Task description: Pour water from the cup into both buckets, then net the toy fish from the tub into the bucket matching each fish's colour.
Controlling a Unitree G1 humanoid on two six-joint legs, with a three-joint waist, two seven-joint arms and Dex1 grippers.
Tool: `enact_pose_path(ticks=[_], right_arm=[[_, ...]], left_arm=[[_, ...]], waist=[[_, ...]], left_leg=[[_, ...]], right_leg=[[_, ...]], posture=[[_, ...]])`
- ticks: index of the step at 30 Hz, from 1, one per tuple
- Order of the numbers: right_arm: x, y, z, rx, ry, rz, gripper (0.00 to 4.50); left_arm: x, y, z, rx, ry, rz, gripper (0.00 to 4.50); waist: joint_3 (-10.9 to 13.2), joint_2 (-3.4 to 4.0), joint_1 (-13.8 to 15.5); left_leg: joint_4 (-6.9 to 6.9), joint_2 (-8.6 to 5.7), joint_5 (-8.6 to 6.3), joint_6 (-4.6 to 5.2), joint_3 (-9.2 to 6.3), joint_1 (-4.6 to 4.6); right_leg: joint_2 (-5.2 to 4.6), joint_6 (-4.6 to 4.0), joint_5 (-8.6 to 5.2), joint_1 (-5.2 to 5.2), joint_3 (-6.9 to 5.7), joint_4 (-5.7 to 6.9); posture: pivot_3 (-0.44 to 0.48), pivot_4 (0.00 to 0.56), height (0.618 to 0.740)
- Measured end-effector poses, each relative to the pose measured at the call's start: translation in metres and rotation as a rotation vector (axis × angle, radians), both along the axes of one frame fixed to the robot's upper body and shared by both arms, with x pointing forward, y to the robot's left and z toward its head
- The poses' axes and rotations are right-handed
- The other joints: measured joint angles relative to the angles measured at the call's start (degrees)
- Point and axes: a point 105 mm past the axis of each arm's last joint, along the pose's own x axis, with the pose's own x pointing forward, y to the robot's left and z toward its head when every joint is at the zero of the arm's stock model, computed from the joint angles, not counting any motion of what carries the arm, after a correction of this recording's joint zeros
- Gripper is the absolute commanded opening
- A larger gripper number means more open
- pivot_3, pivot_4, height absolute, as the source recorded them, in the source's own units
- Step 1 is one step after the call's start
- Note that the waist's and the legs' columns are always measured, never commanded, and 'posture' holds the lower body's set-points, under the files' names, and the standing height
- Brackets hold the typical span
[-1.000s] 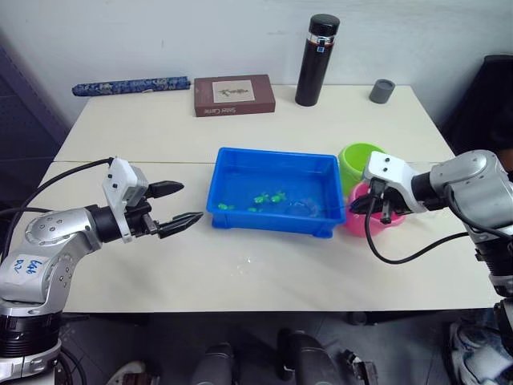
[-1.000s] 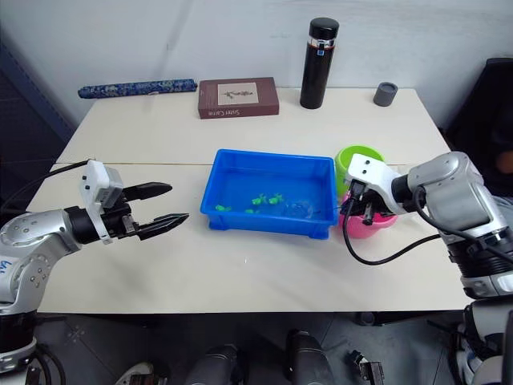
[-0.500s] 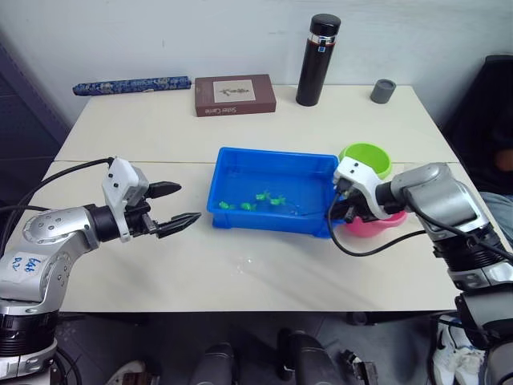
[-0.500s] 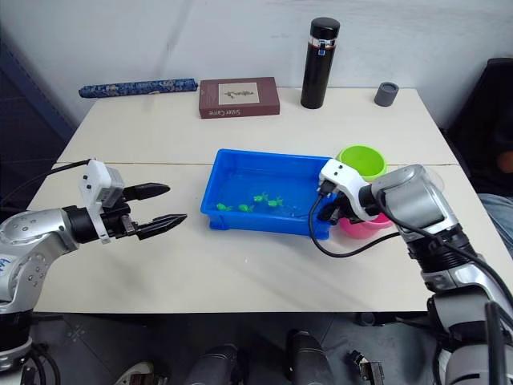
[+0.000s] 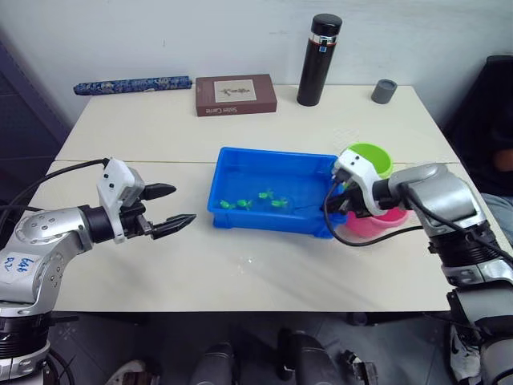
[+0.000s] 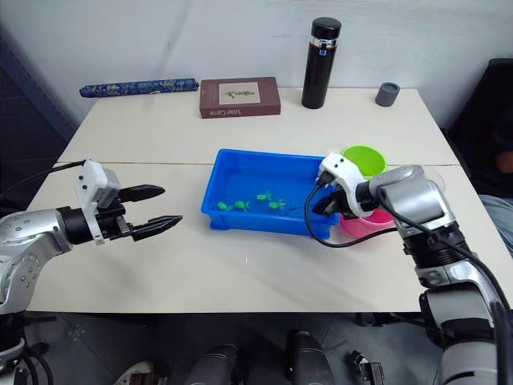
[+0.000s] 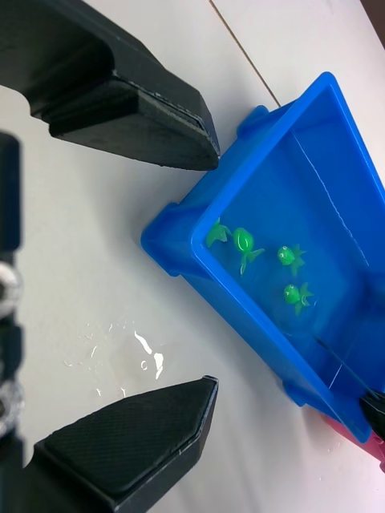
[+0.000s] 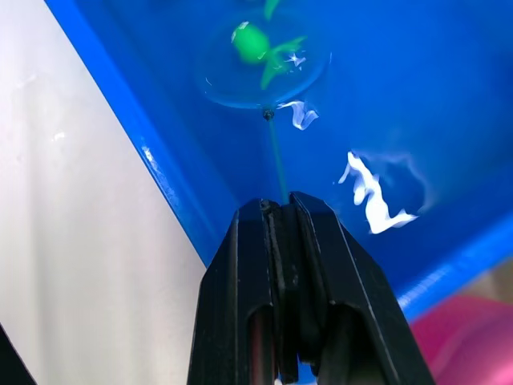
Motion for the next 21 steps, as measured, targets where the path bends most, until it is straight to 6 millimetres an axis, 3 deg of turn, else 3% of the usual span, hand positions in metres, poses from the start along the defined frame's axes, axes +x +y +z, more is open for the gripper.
enact_pose_path(ticks=[17, 21], right_arm=[[-0.014, -0.017, 0.029, 0.086, -0.058, -0.03, 0.0], [-0.017, -0.028, 0.045, 0.118, -0.109, -0.055, 0.0]], left_arm=[[0.012, -0.012, 0.01, -0.01, -0.028, -0.081, 4.43], [0.016, -0.018, 0.014, -0.019, -0.041, -0.129, 4.43]], waist=[[0.0, 0.0, 0.1], [0.0, 0.0, 0.2]], left_leg=[[-0.03, 0.0, -0.02, 0.02, 0.0, -0.02], [-0.03, 0.0, -0.02, 0.02, -0.01, -0.04]], right_leg=[[-0.01, 0.0, 0.0, -0.01, 0.0, -0.06], [0.0, 0.0, 0.0, -0.02, -0.02, -0.08]], posture=[[0.0, 0.15, 0.74], [0.0, 0.15, 0.74]])
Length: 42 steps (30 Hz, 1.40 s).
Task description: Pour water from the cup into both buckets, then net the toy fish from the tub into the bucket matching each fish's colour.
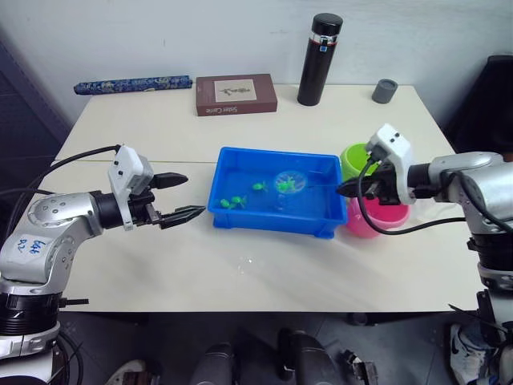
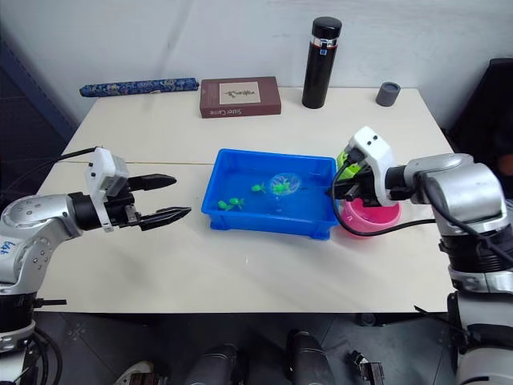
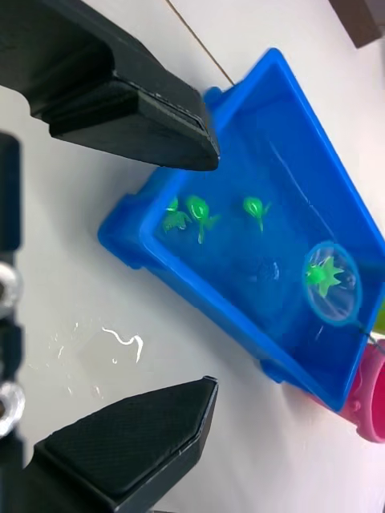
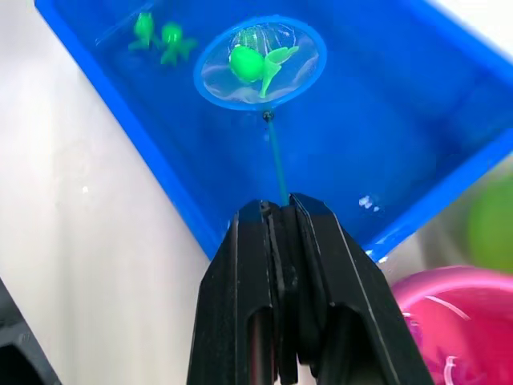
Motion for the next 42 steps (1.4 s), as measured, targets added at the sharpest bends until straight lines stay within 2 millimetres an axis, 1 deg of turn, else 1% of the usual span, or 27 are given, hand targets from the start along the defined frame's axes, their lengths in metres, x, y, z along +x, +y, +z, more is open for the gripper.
enact_pose_path(ticks=[2, 3, 4, 6, 12, 18, 21, 23, 25, 27, 31, 34, 38, 42], right_arm=[[-0.002, -0.011, 0.012, 0.032, -0.037, -0.034, 0.0], [-0.003, -0.012, 0.013, 0.034, -0.041, -0.039, 0.0], [-0.004, -0.022, 0.021, 0.038, -0.075, -0.077, 0.0], [-0.003, -0.034, 0.028, 0.034, -0.112, -0.132, 0.0], [0.003, -0.072, 0.023, 0.017, -0.164, -0.29, 0.0], [0.014, -0.097, 0.028, -0.056, -0.275, -0.416, 0.0], [0.016, -0.107, 0.02, -0.152, -0.315, -0.448, 0.0], [0.016, -0.113, 0.009, -0.251, -0.332, -0.448, 0.0], [0.016, -0.117, 0.002, -0.333, -0.353, -0.438, 0.0], [0.015, -0.117, 0.002, -0.406, -0.403, -0.419, 0.0], [0.012, -0.112, 0.002, -0.643, -0.548, -0.321, 0.0], [0.009, -0.102, -0.001, -0.758, -0.642, -0.238, 0.0], [0.004, -0.097, -0.008, -0.949, -0.733, -0.124, 0.0], [0.004, -0.095, 0.001, -1.105, -0.856, -0.075, 0.0]], left_arm=[[0.005, -0.004, 0.004, -0.007, -0.012, -0.027, 4.43], [0.005, -0.004, 0.004, -0.006, -0.015, -0.028, 4.43], [0.007, -0.007, 0.006, -0.003, -0.026, -0.045, 4.43], [0.01, -0.009, 0.006, 0.006, -0.03, -0.06, 4.43], [0.021, -0.018, 0.008, -0.002, -0.04, -0.111, 4.43], [0.026, -0.023, 0.01, 0.009, -0.053, -0.143, 4.43], [0.028, -0.024, 0.011, 0.014, -0.059, -0.151, 4.43], [0.03, -0.022, 0.01, 0.01, -0.055, -0.147, 4.43], [0.03, -0.022, 0.009, 0.011, -0.051, -0.148, 4.43], [0.03, -0.024, 0.009, 0.01, -0.055, -0.154, 4.43], [0.03, -0.026, 0.008, 0.01, -0.053, -0.165, 4.43], [0.03, -0.028, 0.007, 0.007, -0.054, -0.174, 4.43], [0.03, -0.03, 0.006, 0.001, -0.054, -0.183, 4.43], [0.032, -0.03, 0.003, -0.013, -0.042, -0.18, 4.43]], waist=[[0.0, 0.0, 0.1], [0.0, 0.0, 0.1], [0.0, 0.0, 0.0], [0.0, 0.0, -0.1], [0.0, 0.0, -0.1], [0.0, 0.01, -0.2], [0.0, 0.01, -0.1], [0.0, 0.01, 0.0], [0.0, 0.01, 0.0], [0.0, 0.01, -0.1], [0.0, 0.01, -0.1], [0.0, 0.01, 0.0], [0.0, 0.01, 0.0], [0.0, 0.01, -0.1]], left_leg=[[0.01, -0.01, 0.0, 0.01, -0.01, -0.04], [0.01, -0.01, 0.0, 0.01, -0.01, -0.05], [0.01, -0.01, -0.01, 0.02, 0.0, -0.05], [0.0, 0.0, -0.01, 0.02, 0.0, -0.05], [0.01, -0.01, -0.01, 0.02, 0.03, -0.05], [0.01, 0.0, 0.0, 0.02, 0.06, -0.05], [0.01, 0.0, 0.0, 0.02, 0.07, -0.06], [0.01, -0.01, 0.0, 0.02, 0.07, -0.06], [0.03, -0.01, 0.0, 0.02, 0.07, -0.07], [0.03, -0.01, 0.0, 0.02, 0.08, -0.07], [0.03, -0.01, 0.0, 0.01, 0.09, -0.07], [0.06, -0.01, 0.01, 0.01, 0.09, -0.06], [0.07, -0.01, 0.01, 0.0, 0.1, -0.06], [0.1, 0.0, 0.02, -0.02, 0.12, -0.05]], right_leg=[[-0.01, 0.01, 0.0, 0.0, -0.02, -0.02], [-0.01, 0.01, 0.0, 0.0, -0.02, -0.02], [-0.01, 0.01, 0.01, 0.0, -0.02, -0.03], [0.0, 0.01, 0.01, 0.0, -0.03, -0.05], [0.01, 0.01, 0.01, -0.01, -0.02, -0.03], [0.04, 0.02, 0.01, -0.03, -0.01, -0.01], [0.04, 0.02, 0.01, -0.03, -0.01, -0.02], [0.03, 0.03, 0.01, -0.03, -0.01, -0.02], [0.04, 0.03, 0.02, -0.03, -0.01, -0.01], [0.04, 0.03, 0.02, -0.03, -0.01, -0.01], [0.07, 0.04, 0.02, -0.03, -0.02, 0.0], [0.07, 0.04, 0.02, -0.03, -0.02, 0.02], [0.08, 0.04, 0.02, -0.02, -0.02, 0.01], [0.1, 0.04, 0.02, -0.02, -0.02, 0.04]], posture=[[0.0, 0.15, 0.74], [0.0, 0.15, 0.74], [0.0, 0.15, 0.74], [0.0, 0.15, 0.74], [0.0, 0.15, 0.74], [0.0, 0.15, 0.74], [0.0, 0.15, 0.74], [0.0, 0.15, 0.74], [0.0, 0.15, 0.74], [0.0, 0.15, 0.74], [0.0, 0.15, 0.74], [0.0, 0.15, 0.74], [0.0, 0.15, 0.74], [0.0, 0.15, 0.74]])
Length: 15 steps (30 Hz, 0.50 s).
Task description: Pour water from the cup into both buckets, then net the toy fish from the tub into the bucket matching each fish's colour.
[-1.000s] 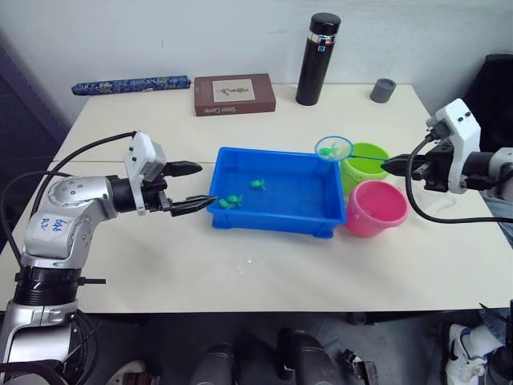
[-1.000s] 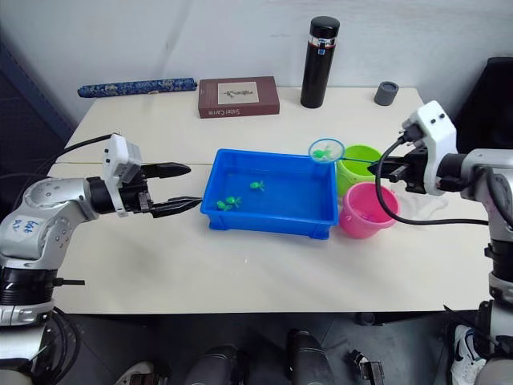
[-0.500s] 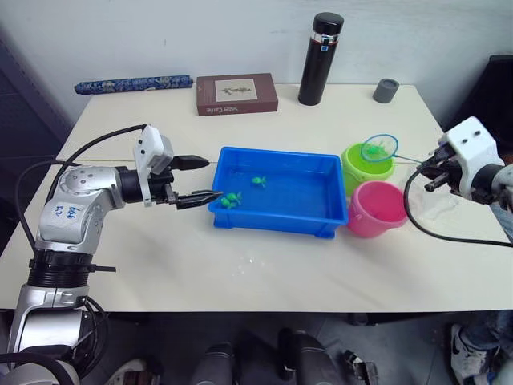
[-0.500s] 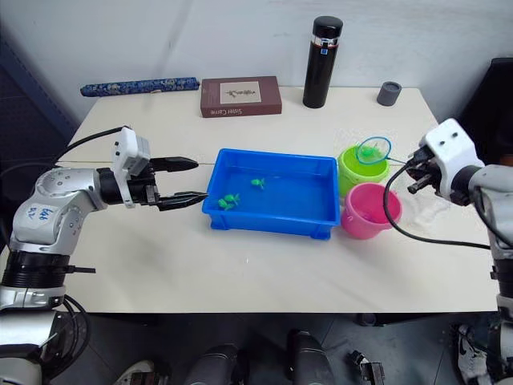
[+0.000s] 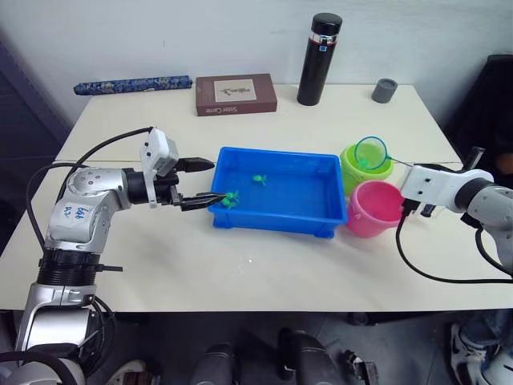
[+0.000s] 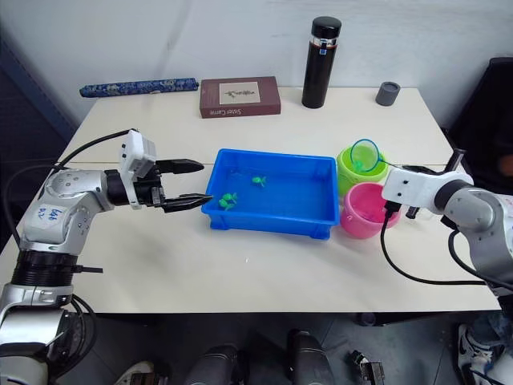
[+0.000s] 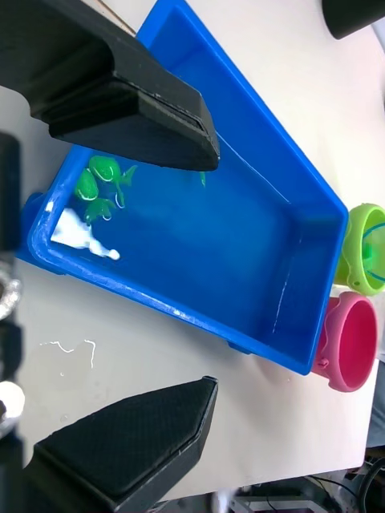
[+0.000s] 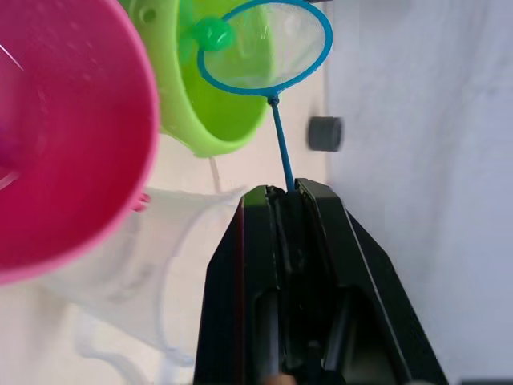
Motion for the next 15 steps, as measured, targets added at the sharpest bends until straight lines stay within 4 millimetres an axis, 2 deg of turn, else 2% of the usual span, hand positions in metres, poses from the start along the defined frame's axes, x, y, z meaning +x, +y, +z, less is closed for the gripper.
enact_pose_path(ticks=[3, 8, 10, 15], right_arm=[[0.0, -0.004, 0.002, -0.108, -0.048, -0.004, 0.0], [0.0, -0.004, 0.002, -0.122, -0.061, 0.012, 0.0], [0.002, 0.001, 0.007, -0.042, -0.066, 0.023, 0.0], [0.007, 0.028, 0.045, 0.33, -0.033, 0.095, 0.0]], left_arm=[[0.0, -0.001, 0.0, -0.001, -0.001, -0.006, 4.43], [0.0, -0.001, 0.0, -0.001, -0.001, -0.006, 4.43], [0.0, 0.0, 0.0, -0.003, -0.001, -0.002, 4.43], [-0.002, 0.012, -0.003, -0.008, 0.004, 0.06, 4.43]], waist=[[0.0, 0.0, 0.0], [0.0, 0.0, 0.0], [0.0, 0.0, -0.2], [0.0, 0.0, -0.4]], left_leg=[[0.0, 0.0, 0.01, -0.01, 0.0, 0.0], [0.0, 0.0, 0.02, -0.03, 0.01, 0.01], [0.02, 0.0, 0.02, -0.03, 0.03, 0.02], [0.02, 0.08, 0.04, -0.06, 0.03, 0.09]], right_leg=[[0.0, 0.0, 0.0, 0.0, 0.0, 0.0], [0.02, 0.0, 0.0, 0.01, 0.0, 0.03], [0.04, 0.0, 0.0, 0.01, 0.01, 0.04], [0.09, -0.01, 0.0, 0.02, 0.02, 0.1]], posture=[[0.0, 0.15, 0.74], [0.0, 0.15, 0.74], [0.0, 0.15, 0.74], [0.0, 0.15, 0.74]])
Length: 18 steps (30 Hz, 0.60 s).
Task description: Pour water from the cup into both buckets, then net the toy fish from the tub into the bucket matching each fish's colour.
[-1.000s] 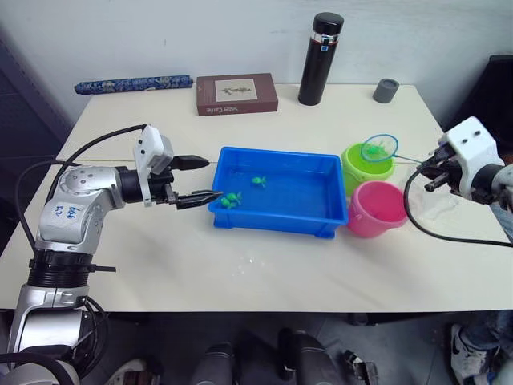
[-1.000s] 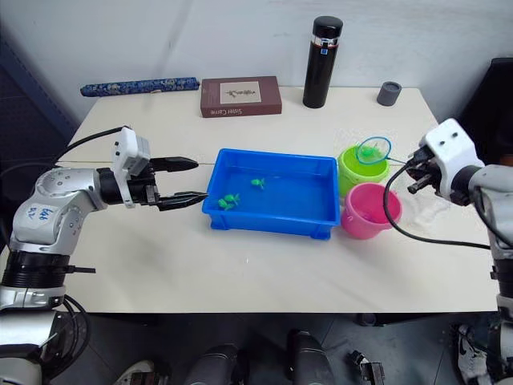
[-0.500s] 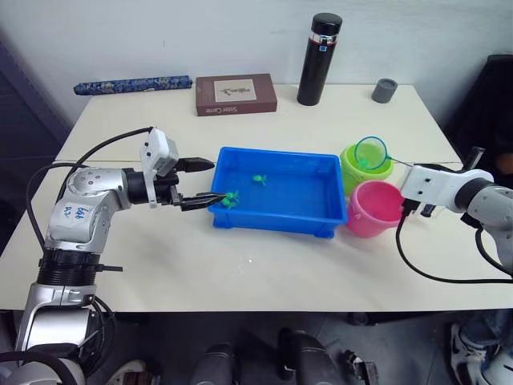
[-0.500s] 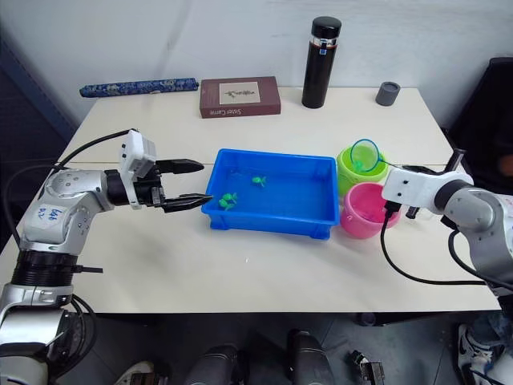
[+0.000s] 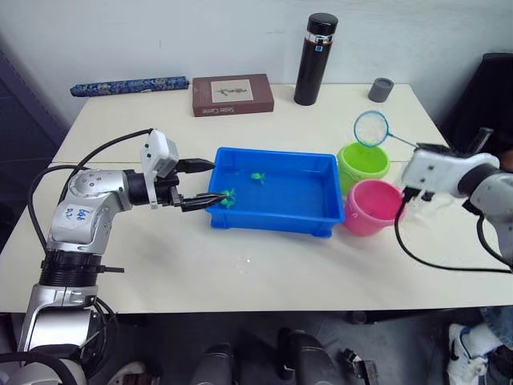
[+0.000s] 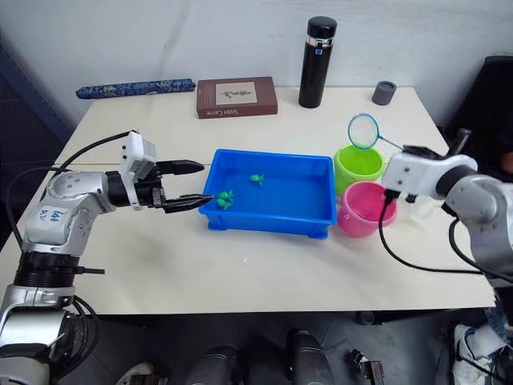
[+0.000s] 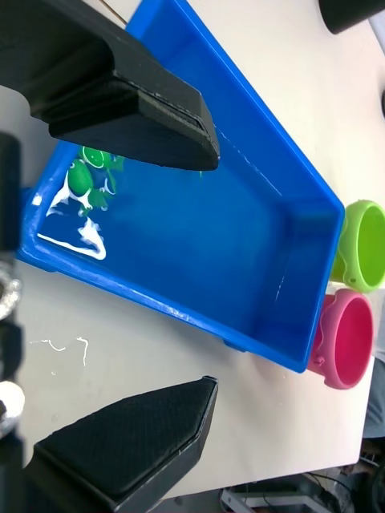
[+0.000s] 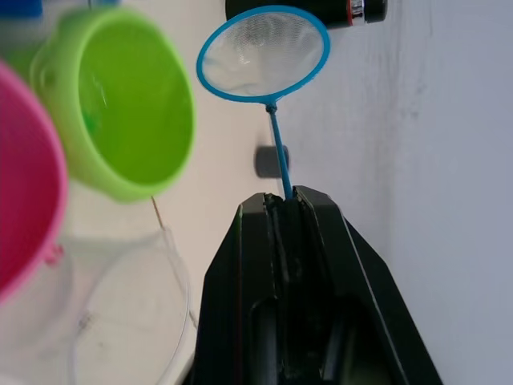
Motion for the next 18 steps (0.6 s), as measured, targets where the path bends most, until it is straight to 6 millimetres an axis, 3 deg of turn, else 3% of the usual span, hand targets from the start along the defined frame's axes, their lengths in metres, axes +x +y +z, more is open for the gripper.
enact_pose_path(ticks=[3, 10, 13, 18], right_arm=[[-0.001, 0.019, 0.006, 0.161, 0.112, 0.082, 0.0], [-0.003, 0.061, -0.017, 0.503, 0.494, 0.196, 0.0], [-0.006, 0.081, -0.039, 0.64, 0.731, 0.186, 0.0], [-0.003, 0.09, -0.061, 0.732, 0.923, 0.09, 0.0]], left_arm=[[-0.004, 0.013, -0.001, 0.003, 0.002, 0.055, 4.43], [-0.015, 0.04, -0.013, 0.005, 0.047, 0.191, 4.43], [-0.021, 0.048, -0.014, 0.005, 0.055, 0.249, 4.43], [-0.03, 0.051, -0.012, 0.008, 0.055, 0.284, 4.43]], waist=[[0.0, 0.0, 0.3], [0.0, 0.0, 0.4], [0.0, 0.0, 0.3], [0.0, 0.0, 0.2]], left_leg=[[0.0, 0.03, 0.0, 0.0, -0.07, 0.0], [-0.01, 0.01, -0.04, 0.06, -0.15, -0.03], [-0.03, 0.01, -0.06, 0.09, -0.17, -0.06], [-0.03, -0.01, -0.07, 0.1, -0.17, -0.08]], right_leg=[[-0.02, -0.01, -0.01, 0.04, -0.03, -0.06], [-0.14, -0.03, -0.01, 0.03, -0.03, -0.07], [-0.16, -0.03, -0.02, 0.02, -0.03, -0.08], [-0.18, -0.04, -0.02, -0.02, -0.02, -0.09]], posture=[[0.0, 0.15, 0.74], [0.0, 0.15, 0.74], [0.0, 0.15, 0.74], [0.0, 0.15, 0.74]])
